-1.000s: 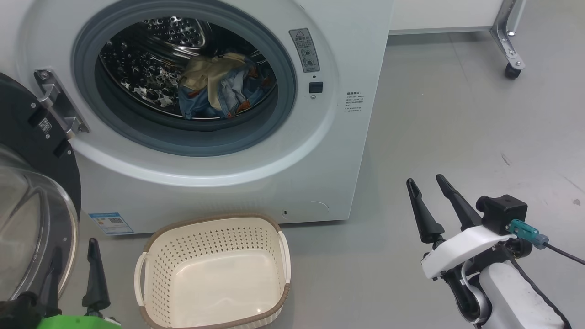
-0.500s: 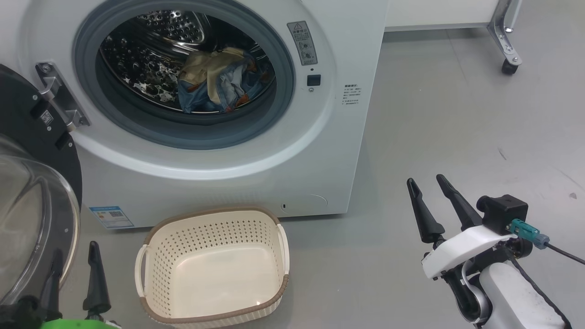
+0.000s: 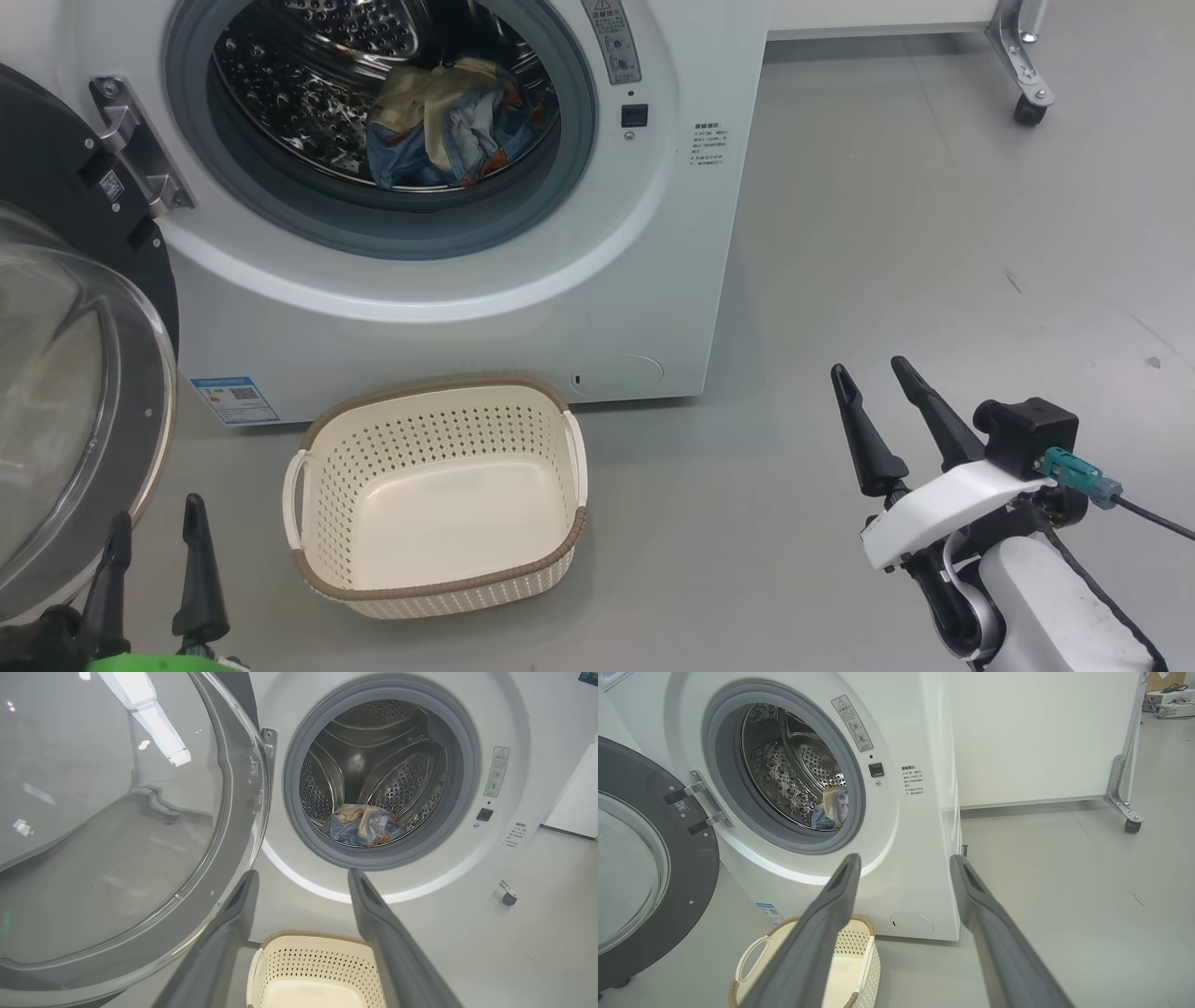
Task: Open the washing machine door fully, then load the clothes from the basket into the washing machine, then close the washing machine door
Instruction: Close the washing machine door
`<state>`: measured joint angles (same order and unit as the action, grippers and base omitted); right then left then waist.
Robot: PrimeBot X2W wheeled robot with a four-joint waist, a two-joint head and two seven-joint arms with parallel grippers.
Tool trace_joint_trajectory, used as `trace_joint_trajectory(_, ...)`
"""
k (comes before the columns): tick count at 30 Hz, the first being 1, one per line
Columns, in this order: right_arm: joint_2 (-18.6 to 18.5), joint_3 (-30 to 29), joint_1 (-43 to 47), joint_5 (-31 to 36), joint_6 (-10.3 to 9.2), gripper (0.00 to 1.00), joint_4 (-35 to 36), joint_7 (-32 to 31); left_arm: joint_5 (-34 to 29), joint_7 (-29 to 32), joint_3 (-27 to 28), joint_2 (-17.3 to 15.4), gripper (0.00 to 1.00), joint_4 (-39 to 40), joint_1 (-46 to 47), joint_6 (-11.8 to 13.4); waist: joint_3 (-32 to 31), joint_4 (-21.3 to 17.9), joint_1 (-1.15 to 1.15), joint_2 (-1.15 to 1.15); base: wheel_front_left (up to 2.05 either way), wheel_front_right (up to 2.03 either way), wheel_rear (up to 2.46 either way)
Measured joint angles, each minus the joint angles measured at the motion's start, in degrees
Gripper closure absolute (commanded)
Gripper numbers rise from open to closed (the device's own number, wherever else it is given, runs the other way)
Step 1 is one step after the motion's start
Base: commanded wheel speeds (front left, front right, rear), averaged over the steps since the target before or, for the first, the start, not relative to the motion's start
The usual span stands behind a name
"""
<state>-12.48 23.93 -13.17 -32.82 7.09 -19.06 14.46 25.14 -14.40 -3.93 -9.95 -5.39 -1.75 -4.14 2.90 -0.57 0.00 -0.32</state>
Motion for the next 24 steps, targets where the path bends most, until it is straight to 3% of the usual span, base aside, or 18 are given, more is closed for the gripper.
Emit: trace_joint_trajectory(24,-0.04,0.52,-0.02,-0.02,0.0,0.0,-0.02,0.0,-0.46,0.0,0.0,0.13,0.0,0.07,-0.27,-0.33,-0.02,0.08,0.0,0.0,-0.33,0.33,0.0)
